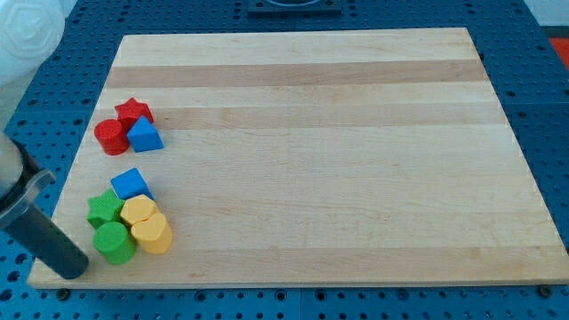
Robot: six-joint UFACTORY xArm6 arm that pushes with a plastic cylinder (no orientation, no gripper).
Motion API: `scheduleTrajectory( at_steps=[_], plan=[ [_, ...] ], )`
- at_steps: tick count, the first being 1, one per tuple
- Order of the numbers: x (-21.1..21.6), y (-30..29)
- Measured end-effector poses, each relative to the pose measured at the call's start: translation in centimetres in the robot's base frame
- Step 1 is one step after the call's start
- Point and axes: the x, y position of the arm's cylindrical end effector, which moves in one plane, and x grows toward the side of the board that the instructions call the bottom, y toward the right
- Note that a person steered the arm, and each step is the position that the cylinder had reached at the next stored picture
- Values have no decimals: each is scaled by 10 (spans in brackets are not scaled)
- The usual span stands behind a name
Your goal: Separate green circle from group of blocks
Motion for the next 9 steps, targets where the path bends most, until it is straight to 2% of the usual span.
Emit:
scheduleTrajectory(
  at_steps=[1, 4, 9],
  plan=[
    [-21, 7],
    [-13, 19],
    [-13, 93]
  ],
)
